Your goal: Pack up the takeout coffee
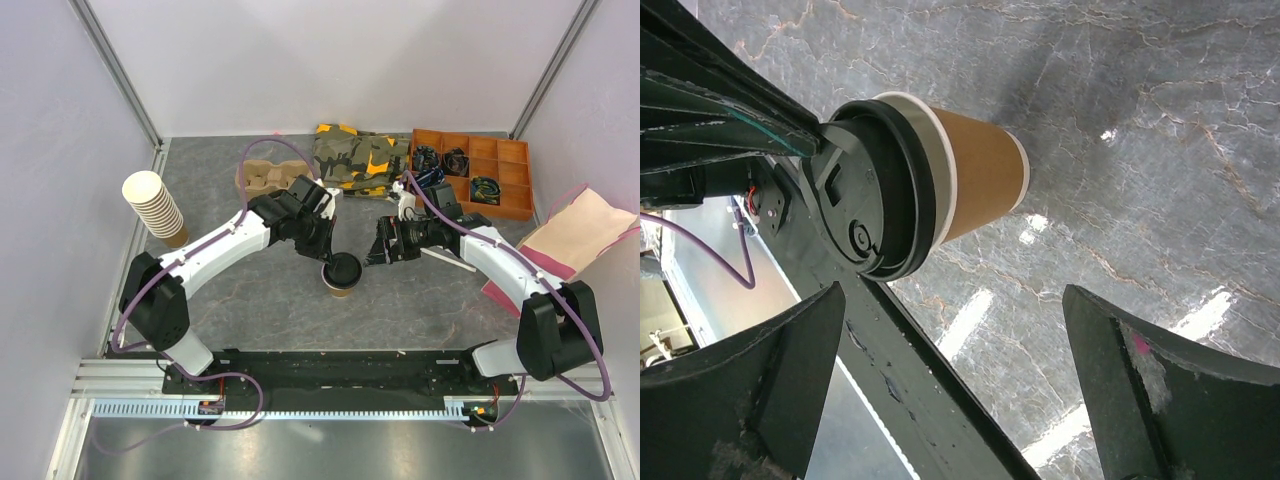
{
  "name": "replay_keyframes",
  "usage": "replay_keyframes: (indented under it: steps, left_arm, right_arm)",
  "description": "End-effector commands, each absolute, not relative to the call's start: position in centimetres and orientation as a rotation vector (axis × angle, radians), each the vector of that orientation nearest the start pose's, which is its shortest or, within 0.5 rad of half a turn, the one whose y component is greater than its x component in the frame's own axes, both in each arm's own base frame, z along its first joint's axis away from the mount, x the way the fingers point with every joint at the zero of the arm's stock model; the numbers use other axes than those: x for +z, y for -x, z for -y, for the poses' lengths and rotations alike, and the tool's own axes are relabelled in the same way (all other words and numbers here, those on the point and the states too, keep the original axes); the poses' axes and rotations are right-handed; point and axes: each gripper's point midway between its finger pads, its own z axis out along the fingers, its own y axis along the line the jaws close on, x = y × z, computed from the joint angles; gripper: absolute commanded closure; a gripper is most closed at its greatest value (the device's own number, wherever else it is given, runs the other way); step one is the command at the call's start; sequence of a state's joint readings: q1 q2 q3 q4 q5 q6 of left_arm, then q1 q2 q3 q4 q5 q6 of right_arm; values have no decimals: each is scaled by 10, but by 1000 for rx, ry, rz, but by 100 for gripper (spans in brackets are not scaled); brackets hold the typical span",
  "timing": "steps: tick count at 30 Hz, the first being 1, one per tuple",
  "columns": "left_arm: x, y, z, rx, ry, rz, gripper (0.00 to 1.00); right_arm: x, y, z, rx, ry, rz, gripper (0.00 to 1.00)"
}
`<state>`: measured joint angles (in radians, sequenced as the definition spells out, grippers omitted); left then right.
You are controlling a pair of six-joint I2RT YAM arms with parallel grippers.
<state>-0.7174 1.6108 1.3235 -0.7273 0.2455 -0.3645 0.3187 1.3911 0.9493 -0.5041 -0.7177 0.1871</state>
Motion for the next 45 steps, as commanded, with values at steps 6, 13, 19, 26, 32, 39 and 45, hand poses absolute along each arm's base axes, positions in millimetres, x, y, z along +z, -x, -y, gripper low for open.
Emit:
replay_keyframes:
  steps: [6,13,19,26,32,39,45]
  left_arm:
    - [139,-258,295,-709,-563,-2649,98]
    - [135,-259,293,-707,-548,-2667,98]
    - [137,-258,295,-727,-551,-2667,89]
    - [141,-261,291,-738,-535,-2666,72]
    - [155,-261,290,-788,-559,-2634,57]
    - [224,-257,283,-1047,-623,-2323,24]
    - [246,-209,304,-1589,-718,-2077,42]
  right_arm:
    - [139,-255,-217,1142,486,-2438,2]
    - [135,-256,-219,1154,483,-2444,2]
    - [131,-255,-220,1157,489,-2450,2]
    - [135,-256,-220,1154,488,-2440,2]
    - [141,-258,-220,1140,502,-2420,2]
    - [177,-256,-225,1179,565,-2304,2]
    - [199,-245,-241,1392,544,-2193,28]
